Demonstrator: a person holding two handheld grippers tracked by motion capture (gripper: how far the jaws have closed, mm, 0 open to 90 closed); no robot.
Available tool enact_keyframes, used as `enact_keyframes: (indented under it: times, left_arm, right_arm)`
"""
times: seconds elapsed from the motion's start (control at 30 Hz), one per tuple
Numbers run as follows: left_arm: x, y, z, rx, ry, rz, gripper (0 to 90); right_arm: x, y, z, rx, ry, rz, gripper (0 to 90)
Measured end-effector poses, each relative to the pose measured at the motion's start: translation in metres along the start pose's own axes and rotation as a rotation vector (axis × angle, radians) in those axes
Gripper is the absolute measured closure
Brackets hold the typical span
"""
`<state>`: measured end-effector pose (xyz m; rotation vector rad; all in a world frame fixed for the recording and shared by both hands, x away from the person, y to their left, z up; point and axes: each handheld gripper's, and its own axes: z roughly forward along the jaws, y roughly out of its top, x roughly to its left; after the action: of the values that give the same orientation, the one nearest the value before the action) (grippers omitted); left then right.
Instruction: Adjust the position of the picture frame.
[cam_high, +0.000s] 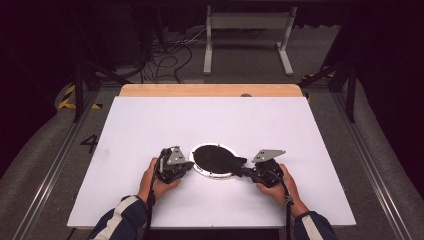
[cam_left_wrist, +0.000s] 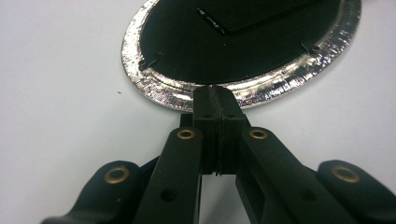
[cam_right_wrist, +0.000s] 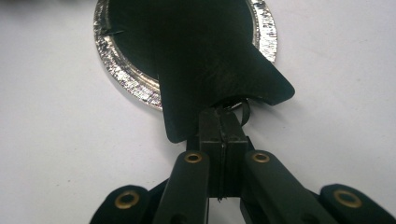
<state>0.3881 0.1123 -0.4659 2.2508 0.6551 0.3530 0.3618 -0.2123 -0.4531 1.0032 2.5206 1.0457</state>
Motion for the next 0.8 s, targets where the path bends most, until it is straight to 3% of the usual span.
enact_keyframes:
  times: [0.2, 0.27, 0.43, 0.47, 0.53, 0.57, 0.6, 0.7, 0.8]
  left_arm:
    - [-0.003, 0.001, -0.002, 0.015, -0.01, 0.01, 86.9]
    - [-0.006, 0.003, -0.005, 0.028, -0.035, 0.049, 88.0]
    - [-0.016, 0.009, -0.009, 0.017, -0.112, 0.083, 88.6]
    - [-0.023, 0.012, -0.007, 0.024, -0.154, 0.114, 88.5]
    - [-0.031, 0.014, -0.003, 0.036, -0.192, 0.128, 88.3]
    - [-0.031, 0.014, -0.003, 0.036, -0.192, 0.128, 88.0]
    - [-0.039, 0.016, 0.003, 0.049, -0.208, 0.149, 87.4]
    - [-0.046, 0.018, 0.008, 0.042, -0.209, 0.156, 86.4]
    - [-0.045, 0.018, 0.011, 0.025, -0.204, 0.132, 85.9]
  right_arm:
    - [0.001, 0.002, 0.0, 0.014, -0.001, -0.036, 90.0]
    - [-0.003, 0.005, -0.002, 0.009, -0.009, -0.033, 90.0]
    - [-0.01, 0.007, -0.009, -0.044, -0.061, -0.027, 90.0]
    - [-0.014, 0.008, -0.011, -0.077, -0.101, -0.018, 90.0]
    - [-0.019, 0.009, -0.009, -0.103, -0.143, 0.003, 90.0]
    - [-0.019, 0.009, -0.009, -0.103, -0.143, 0.003, 90.0]
    - [-0.022, 0.013, -0.004, -0.122, -0.185, 0.006, 90.0]
    - [-0.024, 0.016, 0.003, -0.12, -0.196, 0.02, 90.0]
    - [-0.027, 0.015, 0.011, -0.096, -0.178, 0.04, 90.0]
